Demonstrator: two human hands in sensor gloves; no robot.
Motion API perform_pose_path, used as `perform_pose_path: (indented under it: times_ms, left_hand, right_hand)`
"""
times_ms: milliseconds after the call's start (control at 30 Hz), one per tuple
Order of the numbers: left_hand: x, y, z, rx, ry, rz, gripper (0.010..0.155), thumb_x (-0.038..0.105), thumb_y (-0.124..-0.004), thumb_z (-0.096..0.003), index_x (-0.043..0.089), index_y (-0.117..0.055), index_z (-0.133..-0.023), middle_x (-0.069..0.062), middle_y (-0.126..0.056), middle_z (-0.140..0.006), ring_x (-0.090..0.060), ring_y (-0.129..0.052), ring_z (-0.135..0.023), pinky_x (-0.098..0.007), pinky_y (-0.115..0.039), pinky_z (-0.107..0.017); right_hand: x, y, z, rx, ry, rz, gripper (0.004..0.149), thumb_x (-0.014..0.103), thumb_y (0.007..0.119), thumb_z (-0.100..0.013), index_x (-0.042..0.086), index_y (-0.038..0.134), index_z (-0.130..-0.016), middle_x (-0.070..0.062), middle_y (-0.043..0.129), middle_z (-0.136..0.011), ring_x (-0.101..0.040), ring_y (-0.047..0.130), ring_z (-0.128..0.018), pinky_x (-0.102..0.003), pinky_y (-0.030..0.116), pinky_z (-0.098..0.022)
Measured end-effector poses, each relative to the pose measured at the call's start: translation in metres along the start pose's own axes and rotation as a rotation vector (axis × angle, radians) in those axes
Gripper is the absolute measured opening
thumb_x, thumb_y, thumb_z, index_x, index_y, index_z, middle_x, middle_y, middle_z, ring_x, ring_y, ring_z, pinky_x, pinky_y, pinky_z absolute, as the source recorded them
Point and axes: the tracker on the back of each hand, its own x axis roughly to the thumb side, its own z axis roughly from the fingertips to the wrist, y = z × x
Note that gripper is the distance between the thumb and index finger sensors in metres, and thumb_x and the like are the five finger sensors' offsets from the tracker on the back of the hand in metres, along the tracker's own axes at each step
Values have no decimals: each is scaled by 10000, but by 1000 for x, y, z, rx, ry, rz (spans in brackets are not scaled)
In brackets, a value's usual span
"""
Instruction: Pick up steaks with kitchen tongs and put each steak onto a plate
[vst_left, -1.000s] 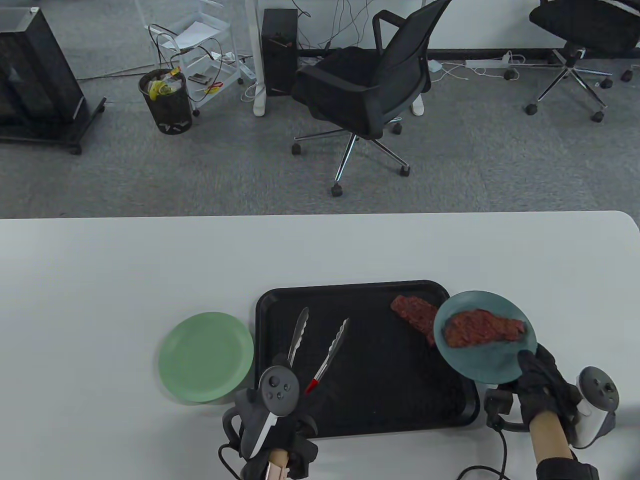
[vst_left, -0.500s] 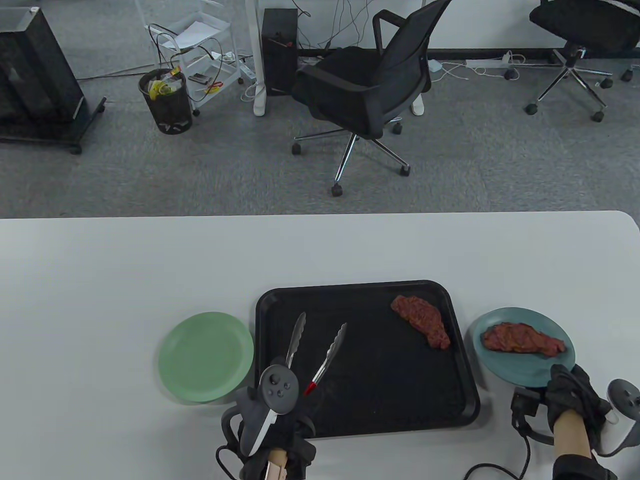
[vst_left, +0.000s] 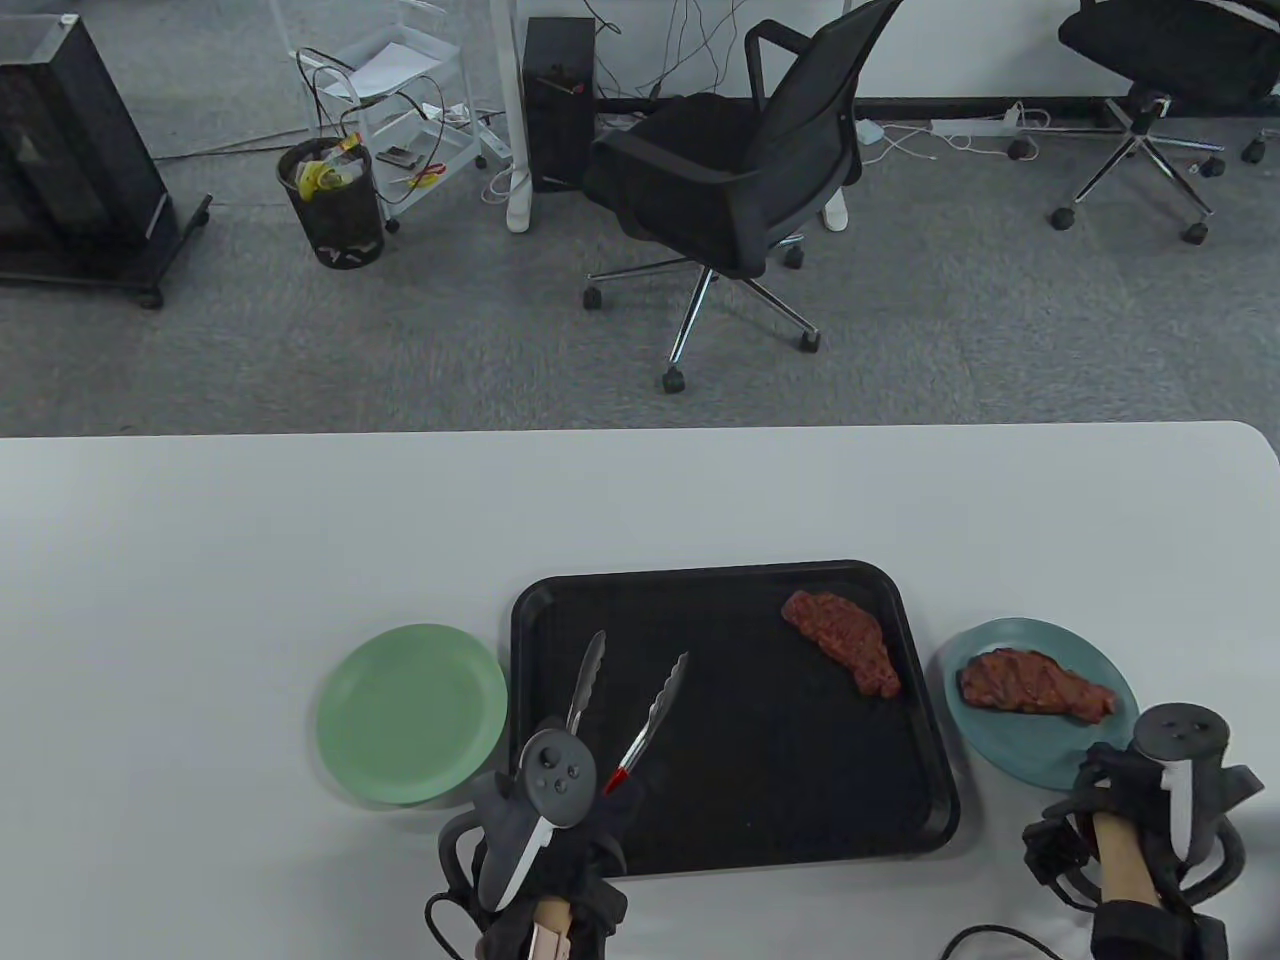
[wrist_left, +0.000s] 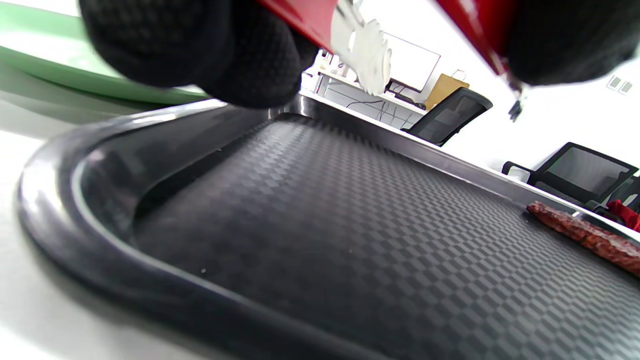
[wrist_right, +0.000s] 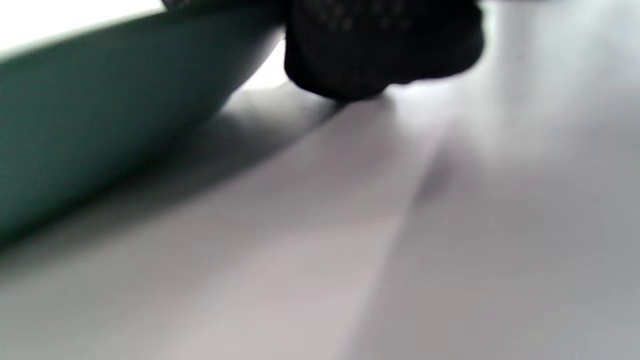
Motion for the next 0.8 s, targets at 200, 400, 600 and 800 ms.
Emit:
perform_pose_path:
  times_ms: [200,400,600,800]
  left_hand:
    - [-1,-1,0,-5,4,-4,990,665,-815,-314,66,-545,-1056,-228,-729,-889,-353,-928,-508,-376,-865,-302]
    - [-1,1,1,6,4,5,990,663,-816,-313,66,-546,-1055,-227,-727,-890,-356,-928,-507,-378,-864,-303]
    - [-1,5,4,45,-5,38,989,663,-816,-312,68,-547,-1054,-225,-728,-889,-354,-929,-505,-377,-865,-301]
    - [-5,5,3,48,8,79,991,663,-816,-309,67,-546,-1053,-225,-727,-889,-355,-928,-508,-379,-864,-303]
  right_hand:
    - [13,-1,16,-104,-75,254,661,323,724,-469,32,480,-1010,-145,832,-654,-255,885,-277,-342,805,-116]
    - [16,-22,38,-232,-222,70,661,359,711,-464,72,491,-1017,-202,801,-752,-315,896,-379,-398,825,-214]
    - [37,-36,71,-232,-513,-196,624,364,675,-472,86,515,-1008,-215,784,-819,-339,910,-469,-430,837,-297]
    - [71,-33,123,-66,-763,-414,630,380,668,-475,70,526,-1004,-244,763,-850,-374,907,-533,-454,837,-337]
